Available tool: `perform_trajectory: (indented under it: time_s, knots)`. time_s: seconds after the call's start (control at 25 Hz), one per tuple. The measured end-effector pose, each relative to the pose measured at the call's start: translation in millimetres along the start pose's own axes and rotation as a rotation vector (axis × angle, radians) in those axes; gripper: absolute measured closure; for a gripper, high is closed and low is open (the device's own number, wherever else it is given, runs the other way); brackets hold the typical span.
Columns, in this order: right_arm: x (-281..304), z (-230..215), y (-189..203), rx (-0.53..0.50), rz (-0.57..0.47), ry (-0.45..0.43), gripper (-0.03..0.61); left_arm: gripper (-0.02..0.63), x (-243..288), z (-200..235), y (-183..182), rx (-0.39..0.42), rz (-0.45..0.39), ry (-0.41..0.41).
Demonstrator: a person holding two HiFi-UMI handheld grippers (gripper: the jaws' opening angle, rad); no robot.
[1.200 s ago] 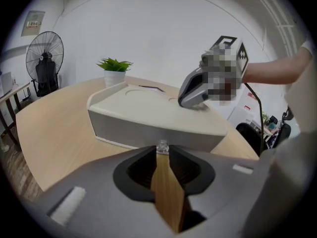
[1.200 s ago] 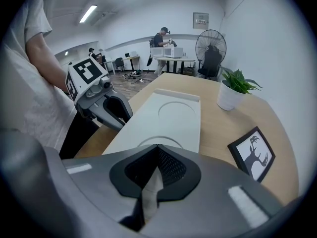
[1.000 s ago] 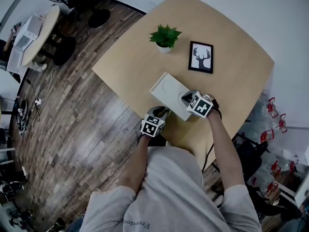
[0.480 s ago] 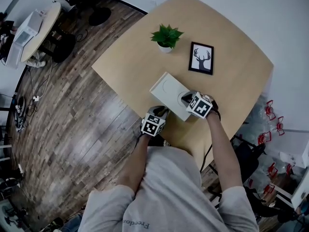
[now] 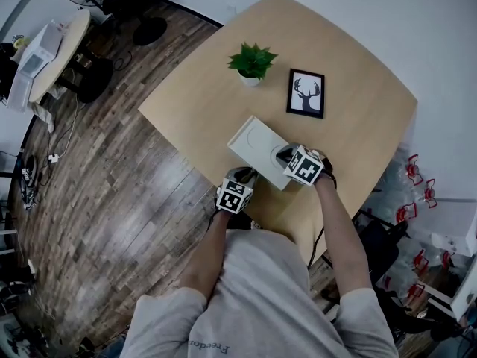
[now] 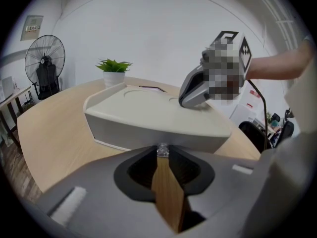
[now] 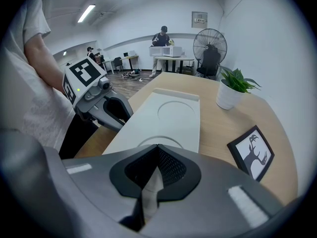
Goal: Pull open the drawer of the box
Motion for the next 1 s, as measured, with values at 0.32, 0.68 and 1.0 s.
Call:
perform_trajectory:
  time_s: [0.32,0.68,1.0]
  knots:
    - [1.0,-1.7,0.5,-0.001,-0.001,-0.001,0.577,0.485,-3.1,1.3,1.9,0.000,0.003,0.004]
    - [0.6,-0.9,-0.5,-0.004,-0.001,0.002,0.577,0.483,-8.8,1.8,5.1,0.003,0.001,0.001]
    - [0.4,-1.1,-0.3,-0.008,-0.008,0.002,0.577,0.485,-13.5,1.2,8.4,0.009,0.003,0.007]
Point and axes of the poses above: the fingertips, and each gripper's own axes: x forward along the fingers, z to its left, y out of its underside, the point moved 6 cm from there along -x, backward along the fingers, and after that the axes turned 8 degrees about -z, right-handed, at the moved point
